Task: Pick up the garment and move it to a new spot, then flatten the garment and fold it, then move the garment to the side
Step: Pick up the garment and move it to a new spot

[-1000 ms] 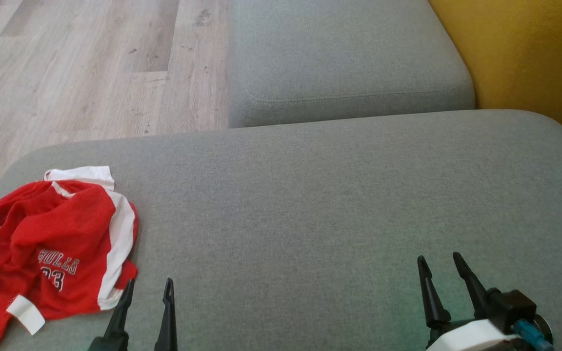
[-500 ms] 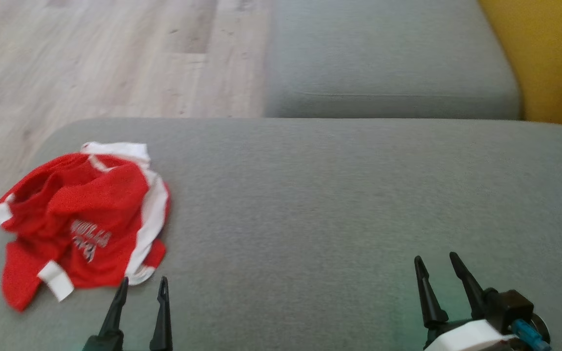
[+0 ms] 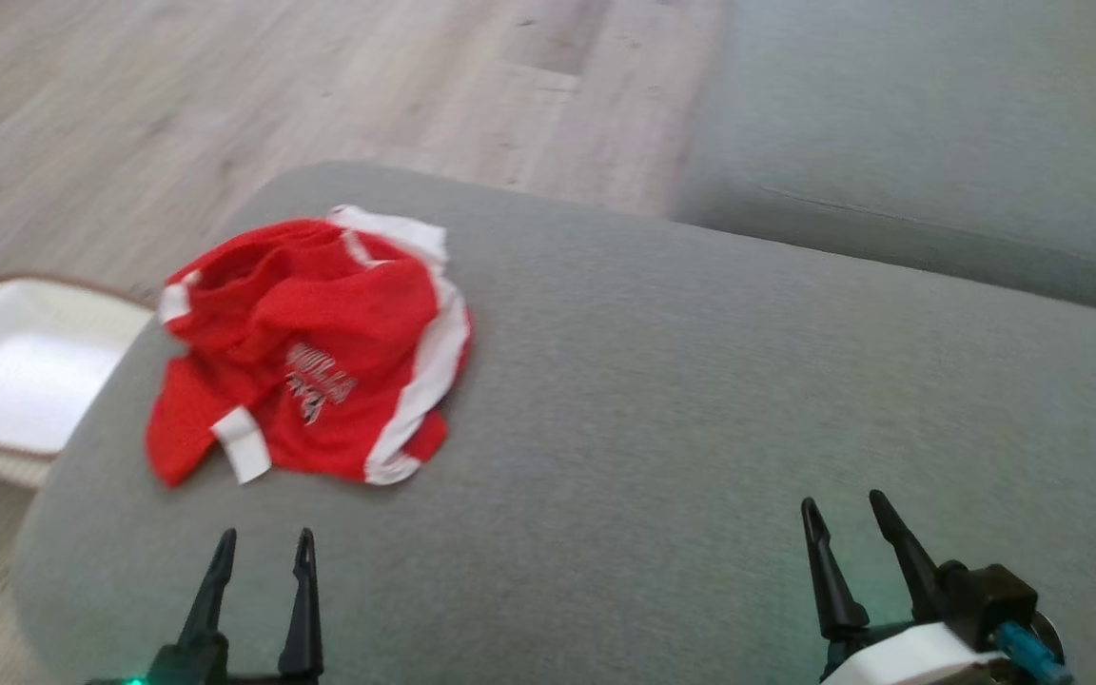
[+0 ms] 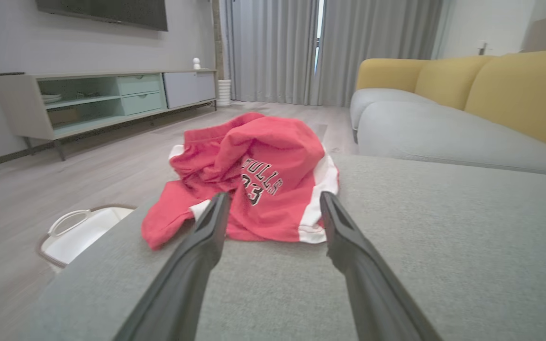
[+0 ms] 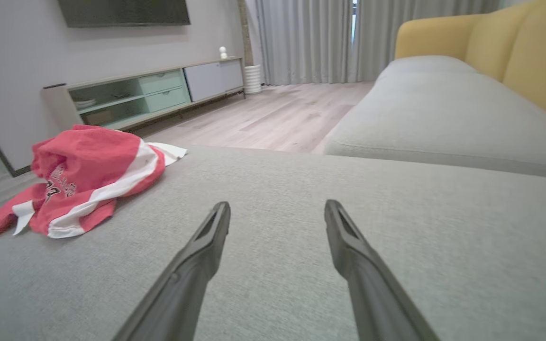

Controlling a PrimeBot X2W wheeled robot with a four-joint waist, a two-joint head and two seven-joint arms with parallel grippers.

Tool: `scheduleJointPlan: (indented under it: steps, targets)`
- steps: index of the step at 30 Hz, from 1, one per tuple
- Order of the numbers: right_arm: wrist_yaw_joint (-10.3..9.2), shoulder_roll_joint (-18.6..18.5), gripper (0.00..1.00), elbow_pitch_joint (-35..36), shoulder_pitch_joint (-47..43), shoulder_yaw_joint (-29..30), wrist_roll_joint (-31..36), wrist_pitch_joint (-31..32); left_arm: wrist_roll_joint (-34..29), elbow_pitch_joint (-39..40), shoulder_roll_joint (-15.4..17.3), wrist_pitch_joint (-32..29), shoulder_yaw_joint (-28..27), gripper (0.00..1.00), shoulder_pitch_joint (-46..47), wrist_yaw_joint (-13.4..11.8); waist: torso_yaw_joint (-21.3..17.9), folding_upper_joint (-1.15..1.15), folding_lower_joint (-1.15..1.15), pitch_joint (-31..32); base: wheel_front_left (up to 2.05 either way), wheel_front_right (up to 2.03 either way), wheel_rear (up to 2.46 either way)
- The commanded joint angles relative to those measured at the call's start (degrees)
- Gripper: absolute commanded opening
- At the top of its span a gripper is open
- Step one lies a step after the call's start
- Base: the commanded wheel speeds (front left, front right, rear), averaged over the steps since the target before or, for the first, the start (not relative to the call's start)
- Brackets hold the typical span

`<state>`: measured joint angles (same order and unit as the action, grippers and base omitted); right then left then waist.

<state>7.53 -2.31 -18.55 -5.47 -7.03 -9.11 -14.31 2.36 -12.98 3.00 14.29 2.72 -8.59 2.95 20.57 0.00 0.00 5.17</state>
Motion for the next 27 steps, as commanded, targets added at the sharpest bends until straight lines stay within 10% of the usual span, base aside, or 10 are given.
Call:
scheduleJointPlan:
  steps: [1, 14, 27]
  targets:
    - [-0.04, -0.56, 1.0, 1.74, 2.17, -1.19, -0.71, -0.69, -0.7, 2.0, 0.33, 0.71, -1.98, 1.0, 3.41, -0.04, 3.91, 0.0, 0.0, -0.61, 0.0, 0.0, 0.0]
    - [-0.04, -0.56, 1.0, 1.19, 4.14, -1.96, -0.14, -0.69, -1.39, 4.48, 1.02, 0.71, -2.96, 1.0, 4.26, -0.54, 7.84, 0.0, 0.0, -3.84, 0.0, 0.0, 0.0]
    - [-0.04, -0.77, 1.0, 3.72, 8.68, 1.74, 10.5, -0.69, -0.52, 5.22, 11.5, -2.18, -4.6, 1.0, 30.76, 2.75, 6.62, 0.0, 0.0, -18.89, 0.0, 0.0, 0.0]
